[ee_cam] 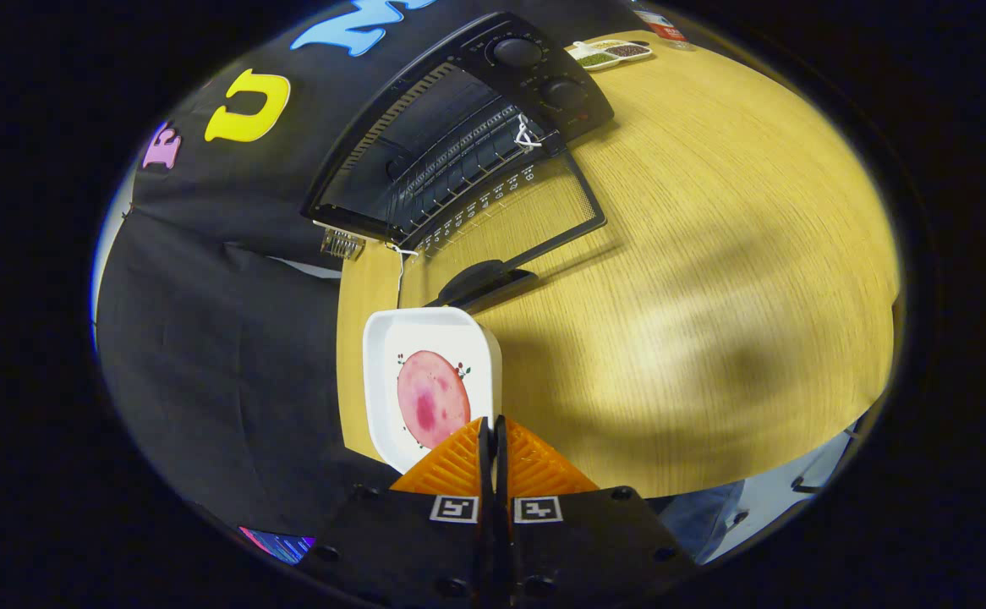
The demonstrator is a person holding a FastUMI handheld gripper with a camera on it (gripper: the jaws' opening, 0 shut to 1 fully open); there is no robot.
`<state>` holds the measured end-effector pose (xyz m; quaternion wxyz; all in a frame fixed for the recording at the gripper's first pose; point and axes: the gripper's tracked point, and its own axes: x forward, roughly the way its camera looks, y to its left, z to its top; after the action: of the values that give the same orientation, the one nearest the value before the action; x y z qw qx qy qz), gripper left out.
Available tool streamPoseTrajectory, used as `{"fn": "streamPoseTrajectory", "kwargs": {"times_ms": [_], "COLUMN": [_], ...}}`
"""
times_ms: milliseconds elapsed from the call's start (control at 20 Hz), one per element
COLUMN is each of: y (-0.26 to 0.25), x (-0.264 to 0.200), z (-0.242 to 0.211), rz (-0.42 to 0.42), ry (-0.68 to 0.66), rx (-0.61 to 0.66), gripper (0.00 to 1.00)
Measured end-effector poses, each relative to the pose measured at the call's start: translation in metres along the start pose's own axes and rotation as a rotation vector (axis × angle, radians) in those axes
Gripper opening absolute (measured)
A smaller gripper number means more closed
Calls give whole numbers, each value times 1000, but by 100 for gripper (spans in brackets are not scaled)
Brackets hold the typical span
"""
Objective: Open the toaster oven, put the food inside, and close the toaster oven door.
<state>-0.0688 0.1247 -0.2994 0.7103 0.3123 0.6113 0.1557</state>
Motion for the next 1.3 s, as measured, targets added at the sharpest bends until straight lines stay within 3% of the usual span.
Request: {"fn": "streamPoseTrajectory", "kwargs": {"times_ms": [500,1000,1300], "y": [24,49,55], "x": [6,28,48], "z": [-11,47,86], "rz": [1,32,45], "ry": [-161,-332,-354], "rx": [225,428,548], "gripper": [1,2,2]}}
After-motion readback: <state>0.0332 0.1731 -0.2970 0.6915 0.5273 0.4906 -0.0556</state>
